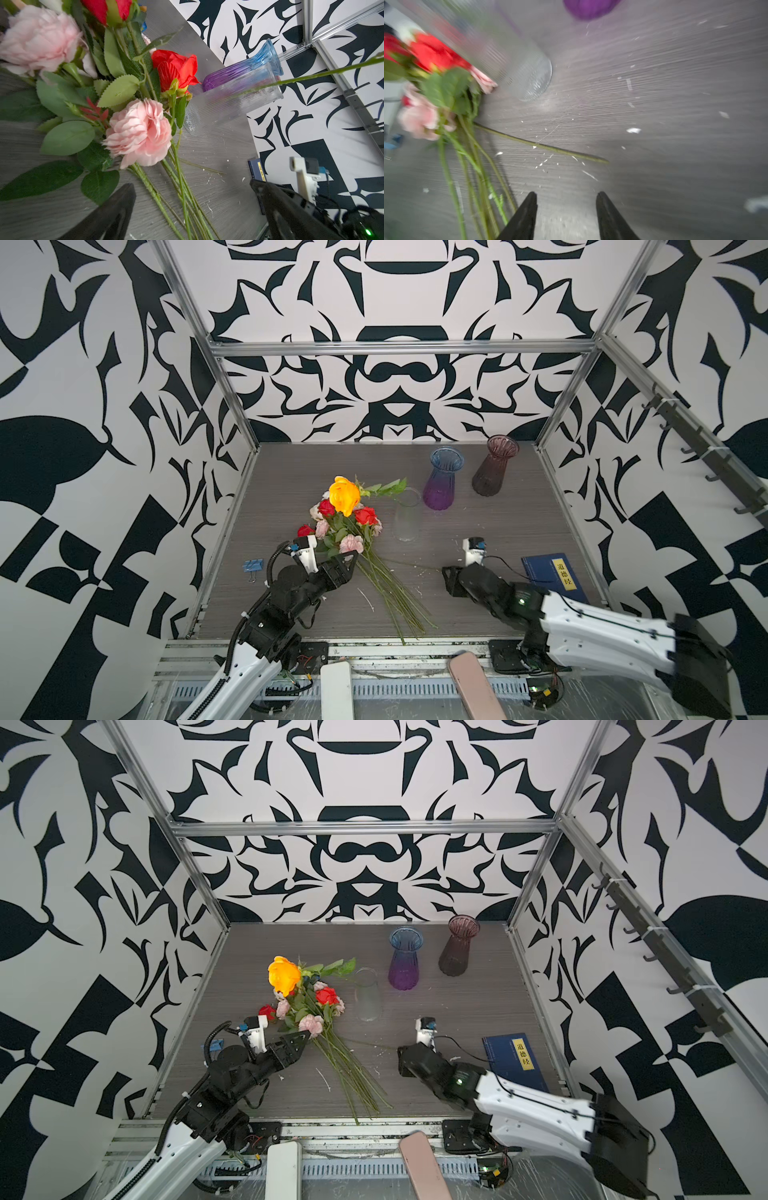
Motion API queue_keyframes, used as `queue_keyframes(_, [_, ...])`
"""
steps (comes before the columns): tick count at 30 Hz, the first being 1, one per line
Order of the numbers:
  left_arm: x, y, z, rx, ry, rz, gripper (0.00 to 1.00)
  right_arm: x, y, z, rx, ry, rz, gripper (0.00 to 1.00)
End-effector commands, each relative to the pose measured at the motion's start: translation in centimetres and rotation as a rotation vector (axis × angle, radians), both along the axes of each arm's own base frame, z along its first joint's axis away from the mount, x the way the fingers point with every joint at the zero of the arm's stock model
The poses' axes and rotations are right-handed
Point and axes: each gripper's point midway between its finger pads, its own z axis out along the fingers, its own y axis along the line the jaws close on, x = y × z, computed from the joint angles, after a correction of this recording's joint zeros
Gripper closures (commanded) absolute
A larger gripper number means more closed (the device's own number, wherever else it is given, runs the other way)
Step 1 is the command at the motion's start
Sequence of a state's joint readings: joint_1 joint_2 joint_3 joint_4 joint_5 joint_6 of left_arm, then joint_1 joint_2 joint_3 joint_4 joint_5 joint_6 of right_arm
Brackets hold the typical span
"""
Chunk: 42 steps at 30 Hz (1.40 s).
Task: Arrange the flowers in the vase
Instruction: 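Reach the right gripper to the bouquet stems while the left gripper holds the bouquet, then pinch the red rose stem with the right gripper and pull it out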
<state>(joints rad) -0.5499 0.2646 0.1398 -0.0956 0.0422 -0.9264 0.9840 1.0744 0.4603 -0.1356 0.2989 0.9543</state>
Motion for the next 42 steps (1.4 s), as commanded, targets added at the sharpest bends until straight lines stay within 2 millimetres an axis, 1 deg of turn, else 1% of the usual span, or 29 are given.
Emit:
queue_keyframes(1, [0.0, 0.5, 0.1, -0.008, 0.012, 0.032, 0.01, 0.7, 8.4, 3.0, 0.161, 0.029, 0.230, 0.58])
queue_keyframes(4, [0.1, 1.0, -0.3, -0.002, 0.023, 0.058, 0.01, 0.7, 12.9, 2.5, 0.137, 0.075, 0.340, 0.62])
queue_keyframes(6, [0.1, 1.1, -0.2, 0.009, 0.020, 0.064, 0.01, 0.4, 14.8, 2.4, 0.114, 0.083, 0.388, 0.64])
queue_keyframes(7, [0.1, 1.2, -0.2, 0.015, 0.019, 0.062, 0.01, 0.3, 15.6, 2.5, 0.101, 0.081, 0.406, 0.64])
queue_keyframes(9, [0.1, 1.1, -0.2, 0.018, 0.017, 0.056, 0.01, 0.1, 16.3, 2.5, 0.087, 0.079, 0.424, 0.64])
queue_keyframes(13, [0.1, 0.9, -0.1, 0.010, 0.009, 0.047, 0.01, -0.5, 17.7, 2.8, 0.133, 0.086, 0.483, 0.64])
queue_keyframes(16, [0.1, 0.8, -0.1, 0.009, 0.009, 0.042, 0.01, -0.6, 18.2, 2.3, 0.124, 0.110, 0.495, 0.64])
queue_keyframes(23, [0.1, 0.6, -0.2, 0.010, 0.012, 0.037, 0.01, -0.6, 18.2, 1.6, 0.103, 0.139, 0.488, 0.64])
queue_keyframes(33, [0.1, 0.6, -0.4, 0.010, 0.016, 0.037, 0.01, -1.0, 18.9, 0.6, 0.075, 0.192, 0.521, 0.62])
queue_keyframes(42, [0.2, 0.6, -0.4, 0.010, 0.019, 0.037, 0.01, -1.1, 19.4, -0.2, 0.053, 0.235, 0.537, 0.65])
